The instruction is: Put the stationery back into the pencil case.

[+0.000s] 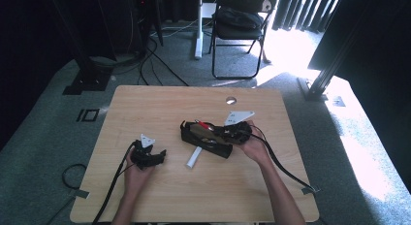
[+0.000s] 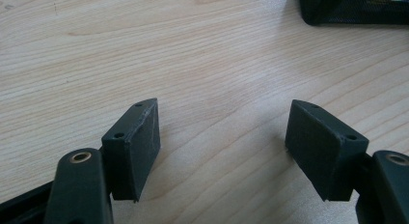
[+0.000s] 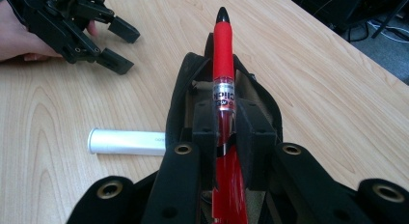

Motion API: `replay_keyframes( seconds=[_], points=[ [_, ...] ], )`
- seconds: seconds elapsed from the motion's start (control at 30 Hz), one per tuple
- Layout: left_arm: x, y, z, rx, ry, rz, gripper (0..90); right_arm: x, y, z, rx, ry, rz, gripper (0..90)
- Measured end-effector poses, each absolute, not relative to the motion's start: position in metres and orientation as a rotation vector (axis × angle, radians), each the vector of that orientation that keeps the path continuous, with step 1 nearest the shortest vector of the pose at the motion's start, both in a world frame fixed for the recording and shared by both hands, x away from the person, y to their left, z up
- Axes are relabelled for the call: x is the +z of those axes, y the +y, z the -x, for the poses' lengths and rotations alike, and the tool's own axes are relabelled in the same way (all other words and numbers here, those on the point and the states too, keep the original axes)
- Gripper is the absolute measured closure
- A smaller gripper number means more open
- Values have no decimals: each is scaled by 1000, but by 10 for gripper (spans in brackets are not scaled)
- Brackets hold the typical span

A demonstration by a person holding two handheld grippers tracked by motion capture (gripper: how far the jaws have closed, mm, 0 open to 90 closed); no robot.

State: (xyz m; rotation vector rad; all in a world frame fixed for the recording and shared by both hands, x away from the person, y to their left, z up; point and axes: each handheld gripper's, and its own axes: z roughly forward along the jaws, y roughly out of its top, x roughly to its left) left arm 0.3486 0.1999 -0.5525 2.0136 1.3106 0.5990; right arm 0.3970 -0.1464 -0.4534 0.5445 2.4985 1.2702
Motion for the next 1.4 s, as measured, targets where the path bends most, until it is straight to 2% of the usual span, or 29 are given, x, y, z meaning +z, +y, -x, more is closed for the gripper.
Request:
replay_keyframes(
  seconds=[1.4],
  points=[
    [-552, 200, -349, 598, 1310, -2016, 287, -477, -134, -411, 1205, 2561, -570, 791]
  ],
)
